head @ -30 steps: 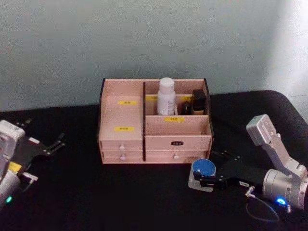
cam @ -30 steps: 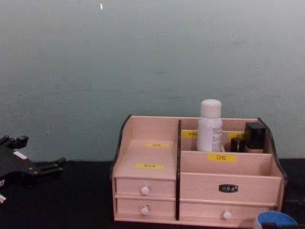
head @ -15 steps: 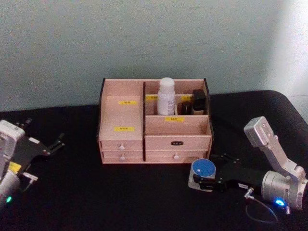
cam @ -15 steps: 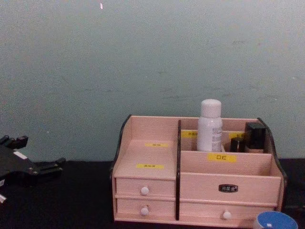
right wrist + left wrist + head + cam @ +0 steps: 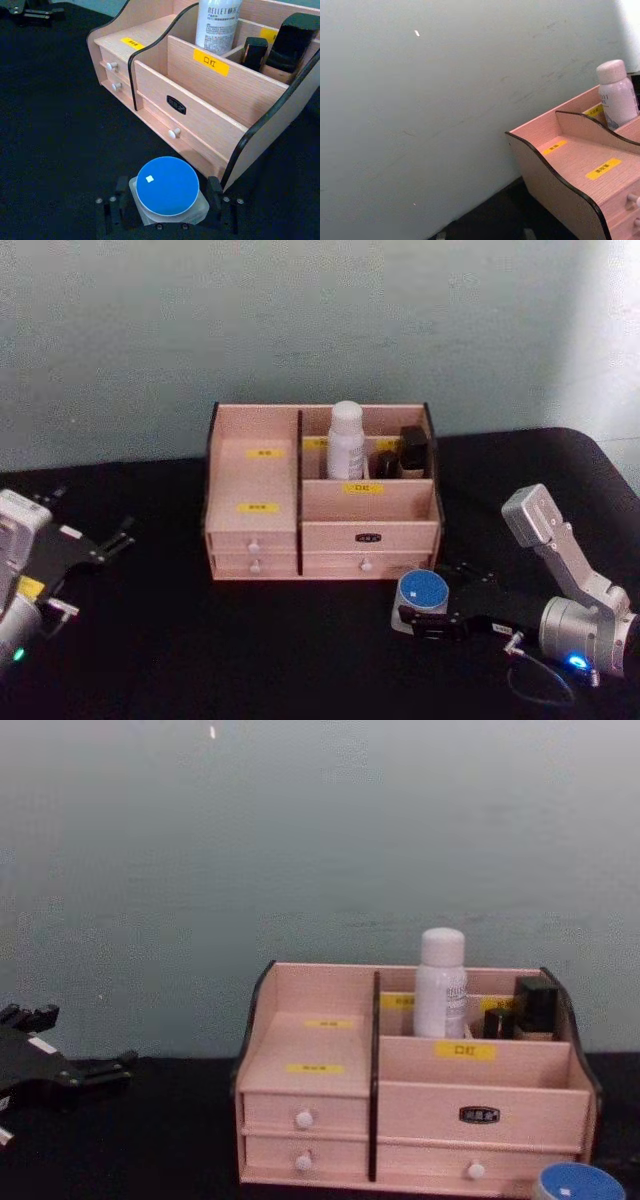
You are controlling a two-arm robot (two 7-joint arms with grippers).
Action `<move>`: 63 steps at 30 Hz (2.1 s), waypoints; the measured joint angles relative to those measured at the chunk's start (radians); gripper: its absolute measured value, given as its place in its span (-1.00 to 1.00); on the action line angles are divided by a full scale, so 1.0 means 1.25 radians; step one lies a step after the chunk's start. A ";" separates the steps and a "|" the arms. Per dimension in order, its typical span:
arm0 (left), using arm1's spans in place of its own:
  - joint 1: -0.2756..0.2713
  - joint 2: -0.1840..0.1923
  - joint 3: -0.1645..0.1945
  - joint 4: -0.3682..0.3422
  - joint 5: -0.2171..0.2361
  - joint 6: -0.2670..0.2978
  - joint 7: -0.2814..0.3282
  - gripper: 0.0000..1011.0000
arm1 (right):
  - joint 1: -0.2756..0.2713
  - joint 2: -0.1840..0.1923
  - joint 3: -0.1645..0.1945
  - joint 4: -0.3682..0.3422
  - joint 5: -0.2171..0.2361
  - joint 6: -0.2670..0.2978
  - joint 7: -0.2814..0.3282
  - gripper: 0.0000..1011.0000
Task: Pick up the facial cleanser and watermelon frost from the table and place them into the tiered storage box.
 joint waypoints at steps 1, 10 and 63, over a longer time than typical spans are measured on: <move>0.000 0.000 0.000 0.000 0.000 0.000 0.000 0.98 | 0.000 0.000 0.000 0.000 0.000 0.000 0.000 0.98; 0.000 0.000 0.000 0.000 0.000 0.000 0.000 0.98 | 0.002 0.000 -0.002 0.003 0.002 0.000 0.002 0.98; 0.000 0.000 0.000 0.000 0.000 0.000 0.000 0.98 | 0.001 0.013 -0.008 -0.011 0.002 -0.023 0.031 0.41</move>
